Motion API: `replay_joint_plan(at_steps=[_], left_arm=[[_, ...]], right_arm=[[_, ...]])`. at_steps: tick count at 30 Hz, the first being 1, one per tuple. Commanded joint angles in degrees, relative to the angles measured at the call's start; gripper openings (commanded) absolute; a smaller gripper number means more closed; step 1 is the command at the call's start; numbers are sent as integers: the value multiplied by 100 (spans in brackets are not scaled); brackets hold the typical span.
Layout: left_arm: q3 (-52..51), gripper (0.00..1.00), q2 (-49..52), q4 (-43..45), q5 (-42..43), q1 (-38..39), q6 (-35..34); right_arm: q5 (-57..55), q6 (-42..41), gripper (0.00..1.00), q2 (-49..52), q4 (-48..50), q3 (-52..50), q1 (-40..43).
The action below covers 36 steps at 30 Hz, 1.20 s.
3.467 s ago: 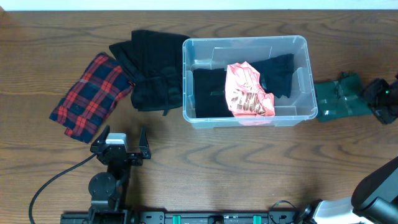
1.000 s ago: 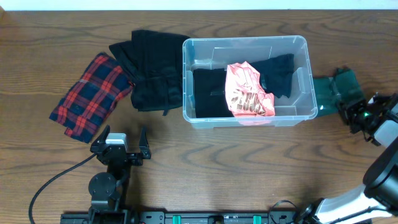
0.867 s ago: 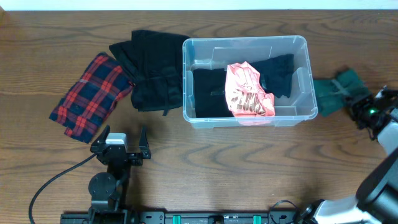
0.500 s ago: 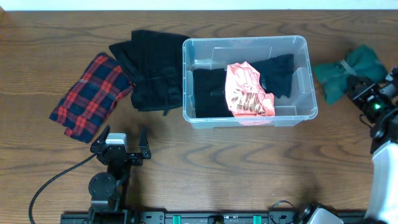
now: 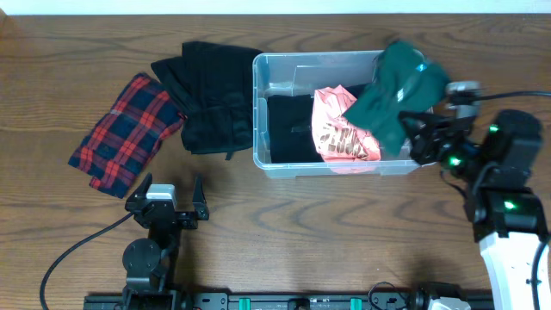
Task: Pack container
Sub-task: 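Lift the green garment and carry it left into the container, then lower the green garment into the container's right side and release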
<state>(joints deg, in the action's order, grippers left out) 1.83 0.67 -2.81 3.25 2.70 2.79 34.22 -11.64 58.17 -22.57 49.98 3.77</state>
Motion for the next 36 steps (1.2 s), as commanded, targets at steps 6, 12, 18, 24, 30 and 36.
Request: replay_joint_plan(at_steps=[6, 12, 18, 24, 30, 36], left_arm=[[-157, 98, 4, -90, 22, 17, -48], [-157, 98, 4, -90, 22, 17, -48], [-157, 98, 4, -90, 22, 17, -48], [-157, 98, 4, -90, 22, 17, -48], [-157, 98, 4, -90, 22, 17, -48], [-157, 98, 4, -90, 22, 17, -48]], right_arm=[[-1451, 909, 1, 501, -616, 103, -697], [-1930, 1108, 1, 1102, -802, 103, -835], [-2339, 1335, 1, 1749, -839, 103, -835], [-2516, 1779, 1, 2092, -601, 103, -835], [-2457, 2026, 1, 2092, -518, 369, -835], [-2330, 2573, 1, 2092, -511, 649, -835]])
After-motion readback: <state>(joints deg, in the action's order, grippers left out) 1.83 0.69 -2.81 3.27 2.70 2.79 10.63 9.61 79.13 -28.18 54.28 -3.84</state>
